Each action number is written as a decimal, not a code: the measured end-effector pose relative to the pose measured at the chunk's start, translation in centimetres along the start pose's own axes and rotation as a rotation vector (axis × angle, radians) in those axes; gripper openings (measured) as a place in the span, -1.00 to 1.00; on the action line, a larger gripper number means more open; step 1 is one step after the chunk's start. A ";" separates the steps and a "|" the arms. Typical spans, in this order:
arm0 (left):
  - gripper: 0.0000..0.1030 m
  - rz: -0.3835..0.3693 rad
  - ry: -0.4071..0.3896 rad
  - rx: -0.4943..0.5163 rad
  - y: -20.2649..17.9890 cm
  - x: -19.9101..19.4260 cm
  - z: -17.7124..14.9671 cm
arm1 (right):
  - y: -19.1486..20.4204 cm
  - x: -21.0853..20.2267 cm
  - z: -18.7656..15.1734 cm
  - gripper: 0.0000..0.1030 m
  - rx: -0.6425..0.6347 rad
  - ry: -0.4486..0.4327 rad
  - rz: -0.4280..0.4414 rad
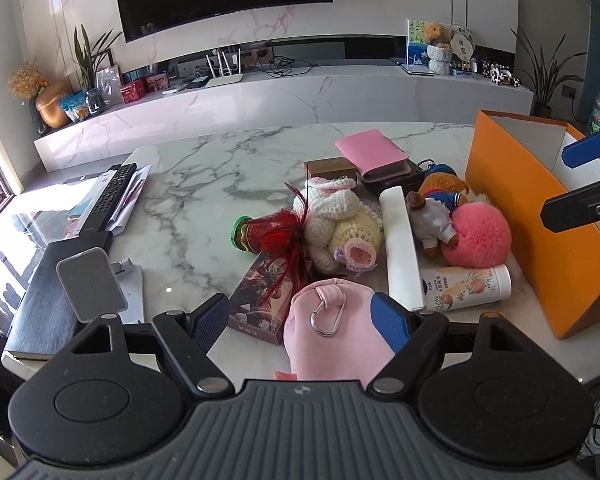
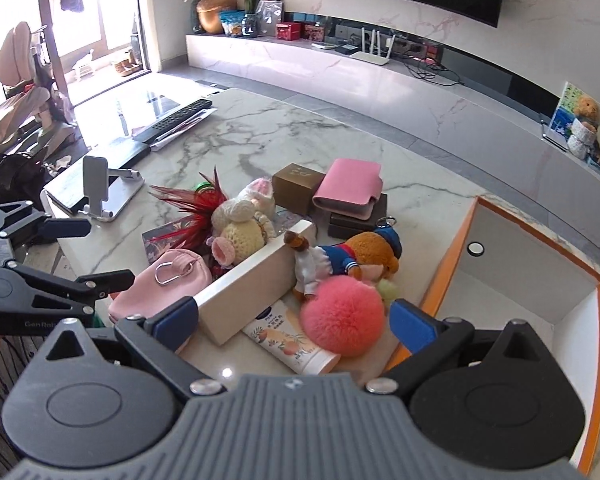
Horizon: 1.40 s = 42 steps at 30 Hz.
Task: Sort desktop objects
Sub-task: 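Move both tools toward the cluttered items on the table, then grasp the pink pouch with the left tool while the right tool grasps the white tube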
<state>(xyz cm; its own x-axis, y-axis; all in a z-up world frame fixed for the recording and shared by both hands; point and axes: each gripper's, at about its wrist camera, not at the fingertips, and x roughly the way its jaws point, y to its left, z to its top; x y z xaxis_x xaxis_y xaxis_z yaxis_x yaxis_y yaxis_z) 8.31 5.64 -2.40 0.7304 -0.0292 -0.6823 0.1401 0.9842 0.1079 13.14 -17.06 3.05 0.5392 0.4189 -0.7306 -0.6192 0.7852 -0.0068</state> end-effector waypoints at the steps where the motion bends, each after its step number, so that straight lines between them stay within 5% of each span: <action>1: 0.79 -0.011 -0.005 0.010 0.4 0.5 0.2 | -0.3 0.4 0.2 0.98 -0.013 0.002 0.016; 7: 0.79 -0.063 -0.061 0.132 1.5 2.9 0.8 | -1.0 2.4 1.1 0.98 -0.111 0.042 0.057; 15: 0.79 -0.206 0.147 0.103 0.9 5.6 -1.6 | 1.4 5.8 2.2 0.98 -0.028 0.151 0.123; 24: 0.79 -0.235 0.221 -0.135 2.0 5.5 -1.8 | 1.1 13.6 5.6 0.97 0.396 0.419 0.154; 30: 0.84 -0.202 0.244 -0.137 0.6 6.5 -1.4 | 1.6 16.3 5.7 0.95 0.399 0.448 0.050; 34: 0.84 -0.185 0.238 -0.154 0.7 6.6 -1.3 | 1.6 17.1 5.1 0.67 0.396 0.491 0.042; 42: 0.84 -0.170 0.225 -0.092 -0.2 6.5 -1.2 | 1.4 17.6 5.0 0.67 0.391 0.503 0.006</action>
<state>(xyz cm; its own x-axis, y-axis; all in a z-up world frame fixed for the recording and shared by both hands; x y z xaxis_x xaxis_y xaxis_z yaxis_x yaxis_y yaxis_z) 12.25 5.43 -7.74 0.5339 -0.1654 -0.8292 0.1790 0.9806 -0.0803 24.59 -6.35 -6.39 0.1436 0.2332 -0.9618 -0.3160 0.9318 0.1788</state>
